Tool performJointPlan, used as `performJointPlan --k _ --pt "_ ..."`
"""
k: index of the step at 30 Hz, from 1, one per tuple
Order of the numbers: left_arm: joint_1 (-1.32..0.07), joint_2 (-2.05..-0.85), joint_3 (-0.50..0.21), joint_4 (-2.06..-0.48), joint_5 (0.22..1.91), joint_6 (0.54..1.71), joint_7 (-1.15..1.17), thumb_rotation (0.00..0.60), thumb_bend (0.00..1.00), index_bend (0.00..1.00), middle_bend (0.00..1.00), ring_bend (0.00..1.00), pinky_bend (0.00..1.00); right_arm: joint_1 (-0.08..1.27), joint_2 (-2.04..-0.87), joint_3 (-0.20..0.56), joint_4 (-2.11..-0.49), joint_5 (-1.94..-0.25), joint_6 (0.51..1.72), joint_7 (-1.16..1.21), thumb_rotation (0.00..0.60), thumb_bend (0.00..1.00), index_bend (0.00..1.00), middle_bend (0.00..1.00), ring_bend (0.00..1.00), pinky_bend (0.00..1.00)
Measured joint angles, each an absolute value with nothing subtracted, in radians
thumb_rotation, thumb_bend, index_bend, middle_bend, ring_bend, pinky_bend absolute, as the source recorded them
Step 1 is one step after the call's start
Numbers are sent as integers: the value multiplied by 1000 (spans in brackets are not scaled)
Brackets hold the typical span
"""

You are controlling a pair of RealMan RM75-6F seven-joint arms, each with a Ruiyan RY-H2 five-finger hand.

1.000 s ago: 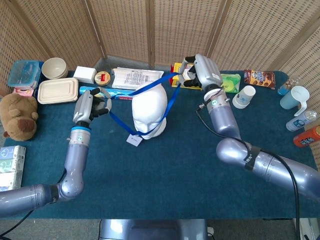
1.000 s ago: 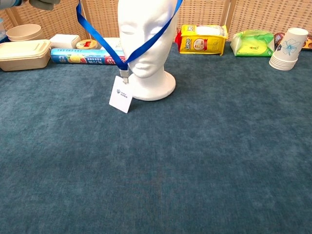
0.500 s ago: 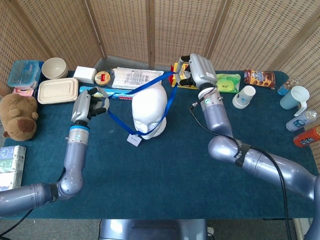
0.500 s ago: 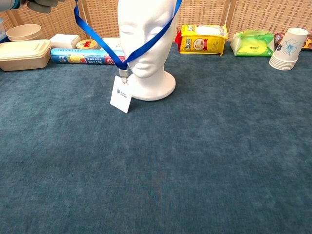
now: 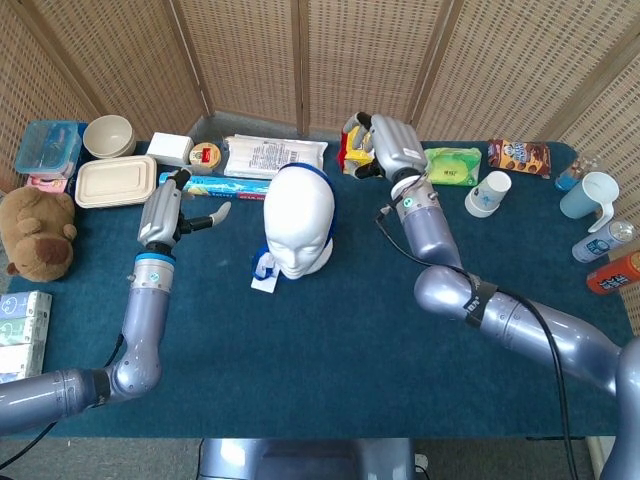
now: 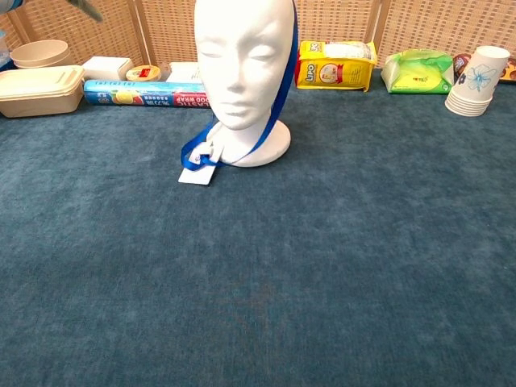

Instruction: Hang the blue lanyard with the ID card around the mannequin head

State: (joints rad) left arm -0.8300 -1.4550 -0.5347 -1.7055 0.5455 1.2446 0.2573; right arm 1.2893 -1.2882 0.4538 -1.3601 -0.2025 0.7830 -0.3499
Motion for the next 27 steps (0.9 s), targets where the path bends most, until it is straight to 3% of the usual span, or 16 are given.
performJointPlan --k 5,20,23,27 --pt "-828 -1453 -528 -1703 563 1259 262 369 151 79 52 0 145 1285 -1283 458 -1363 -215 779 -334 553 348 214 273 255 311" --pt "-774 -1383 -482 -1758 642 1280 279 362 191 79 53 0 143 1199 -1243 495 -1460 -374 842 -205 552 336 230 273 247 290" --pt "-758 -1363 -460 -1774 668 1287 290 371 219 80 53 0 143 1166 -1233 495 -1493 -424 870 -179 554 335 236 280 247 290" --pt "-725 -1314 -405 -1802 725 1286 310 433 238 79 53 0 143 1109 -1211 475 -1561 -506 936 -164 556 335 247 292 259 290"
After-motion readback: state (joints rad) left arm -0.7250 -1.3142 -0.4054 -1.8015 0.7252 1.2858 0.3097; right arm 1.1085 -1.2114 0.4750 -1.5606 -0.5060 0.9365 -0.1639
